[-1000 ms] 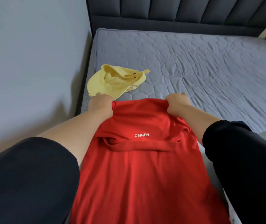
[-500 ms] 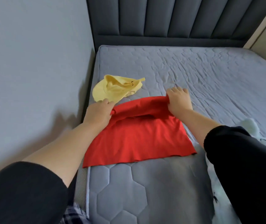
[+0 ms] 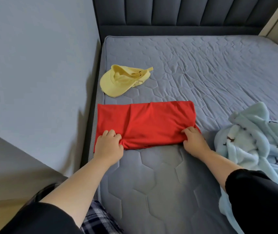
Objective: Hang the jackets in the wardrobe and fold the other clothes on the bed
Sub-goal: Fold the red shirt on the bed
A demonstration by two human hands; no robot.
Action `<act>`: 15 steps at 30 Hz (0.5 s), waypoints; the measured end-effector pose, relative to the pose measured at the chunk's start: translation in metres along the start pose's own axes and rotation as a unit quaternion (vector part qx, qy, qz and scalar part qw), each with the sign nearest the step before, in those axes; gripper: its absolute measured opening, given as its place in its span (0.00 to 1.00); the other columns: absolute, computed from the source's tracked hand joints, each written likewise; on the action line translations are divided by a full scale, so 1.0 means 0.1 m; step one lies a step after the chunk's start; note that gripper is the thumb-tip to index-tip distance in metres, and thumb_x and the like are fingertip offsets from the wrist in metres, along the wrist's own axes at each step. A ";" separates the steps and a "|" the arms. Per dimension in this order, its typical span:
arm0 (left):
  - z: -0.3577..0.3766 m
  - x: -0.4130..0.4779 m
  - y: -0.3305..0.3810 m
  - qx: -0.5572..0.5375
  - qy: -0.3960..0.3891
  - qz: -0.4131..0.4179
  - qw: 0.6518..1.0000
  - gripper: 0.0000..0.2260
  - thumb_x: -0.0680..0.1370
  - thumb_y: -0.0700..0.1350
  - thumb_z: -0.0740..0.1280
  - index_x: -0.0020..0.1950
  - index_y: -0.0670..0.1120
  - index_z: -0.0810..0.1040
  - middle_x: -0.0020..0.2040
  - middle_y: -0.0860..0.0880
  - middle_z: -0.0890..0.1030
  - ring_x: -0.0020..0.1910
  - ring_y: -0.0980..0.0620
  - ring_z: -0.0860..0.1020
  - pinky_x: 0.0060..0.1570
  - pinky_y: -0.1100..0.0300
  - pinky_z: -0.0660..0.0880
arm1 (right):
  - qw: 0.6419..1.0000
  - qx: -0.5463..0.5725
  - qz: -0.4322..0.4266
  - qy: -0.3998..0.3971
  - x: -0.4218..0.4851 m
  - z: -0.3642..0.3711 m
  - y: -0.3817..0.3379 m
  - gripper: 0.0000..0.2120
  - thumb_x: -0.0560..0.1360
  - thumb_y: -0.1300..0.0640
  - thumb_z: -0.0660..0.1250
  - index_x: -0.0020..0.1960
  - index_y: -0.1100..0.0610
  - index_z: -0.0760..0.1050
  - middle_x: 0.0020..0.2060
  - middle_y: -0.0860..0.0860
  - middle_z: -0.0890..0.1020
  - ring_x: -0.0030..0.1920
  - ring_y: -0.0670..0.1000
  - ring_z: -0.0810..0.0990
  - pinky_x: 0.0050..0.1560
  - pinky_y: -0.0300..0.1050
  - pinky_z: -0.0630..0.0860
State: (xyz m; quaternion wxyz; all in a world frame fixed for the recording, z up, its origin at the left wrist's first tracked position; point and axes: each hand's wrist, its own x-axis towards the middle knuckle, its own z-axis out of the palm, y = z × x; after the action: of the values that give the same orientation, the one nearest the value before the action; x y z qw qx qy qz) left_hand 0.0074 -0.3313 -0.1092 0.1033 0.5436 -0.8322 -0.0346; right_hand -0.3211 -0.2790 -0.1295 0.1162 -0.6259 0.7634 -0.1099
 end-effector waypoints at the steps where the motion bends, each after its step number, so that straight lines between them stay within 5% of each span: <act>1: -0.01 0.01 -0.01 -0.048 0.040 -0.033 0.998 0.09 0.73 0.41 0.65 0.49 0.41 0.81 0.50 0.44 0.76 0.50 0.42 0.72 0.46 0.52 0.68 | 0.996 0.070 0.031 0.038 0.03 -0.02 0.00 0.15 0.71 0.65 0.63 0.57 0.62 0.78 0.59 0.57 0.74 0.61 0.59 0.71 0.64 0.47 0.66; 3: -0.01 0.05 -0.06 -0.129 0.101 -0.160 0.973 0.07 0.74 0.41 0.66 0.48 0.39 0.80 0.54 0.42 0.75 0.54 0.39 0.71 0.48 0.50 0.69 | 0.969 0.174 0.128 0.116 0.10 -0.05 -0.03 0.12 0.74 0.60 0.65 0.56 0.63 0.78 0.61 0.60 0.73 0.62 0.60 0.70 0.63 0.45 0.63; 6: 0.00 0.14 -0.16 -0.267 0.040 -0.364 0.891 0.22 0.77 0.52 0.66 0.65 0.40 0.71 0.65 0.40 0.71 0.64 0.38 0.68 0.59 0.48 0.68 | 0.892 0.345 0.274 0.103 0.20 -0.10 -0.09 0.30 0.74 0.49 0.70 0.70 0.62 0.65 0.67 0.58 0.71 0.66 0.57 0.71 0.63 0.44 0.65; 7: 0.01 0.17 -0.18 -0.299 0.016 -0.383 0.874 0.26 0.77 0.54 0.66 0.69 0.40 0.68 0.66 0.40 0.72 0.65 0.39 0.69 0.60 0.49 0.67 | 0.869 0.386 0.297 0.085 0.23 -0.08 -0.09 0.34 0.73 0.49 0.71 0.72 0.62 0.61 0.68 0.57 0.71 0.66 0.56 0.71 0.61 0.42 0.65; 9: 0.04 0.22 -0.25 -0.350 0.013 -0.380 0.856 0.28 0.76 0.54 0.68 0.69 0.40 0.67 0.64 0.42 0.75 0.64 0.41 0.72 0.56 0.54 0.68 | 0.880 0.357 0.309 0.050 0.28 -0.05 -0.05 0.35 0.73 0.52 0.72 0.72 0.63 0.61 0.67 0.57 0.72 0.65 0.57 0.73 0.60 0.43 0.67; 12: 0.03 0.28 -0.36 -0.357 0.011 -0.387 0.850 0.16 0.75 0.46 0.69 0.57 0.37 0.77 0.54 0.40 0.80 0.55 0.41 0.77 0.48 0.57 0.69 | 0.867 0.376 0.325 0.040 0.36 -0.09 -0.04 0.19 0.73 0.60 0.71 0.61 0.65 0.74 0.56 0.60 0.80 0.50 0.55 0.78 0.48 0.43 0.73; 15: -0.01 0.26 -0.46 -0.353 0.054 -0.370 0.858 0.04 0.73 0.37 0.66 0.43 0.38 0.81 0.41 0.42 0.79 0.44 0.44 0.76 0.42 0.57 0.67 | 0.817 0.432 0.356 0.137 0.40 -0.19 -0.06 0.11 0.71 0.65 0.67 0.52 0.68 0.78 0.41 0.58 0.79 0.41 0.52 0.74 0.35 0.41 0.69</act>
State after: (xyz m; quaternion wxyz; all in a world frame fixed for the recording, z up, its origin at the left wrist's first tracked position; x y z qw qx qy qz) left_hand 0.0386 -0.3741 -0.1127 0.3122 0.7395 -0.4953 -0.3322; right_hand -0.3293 -0.3191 -0.1114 0.3003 -0.1746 0.8150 -0.4638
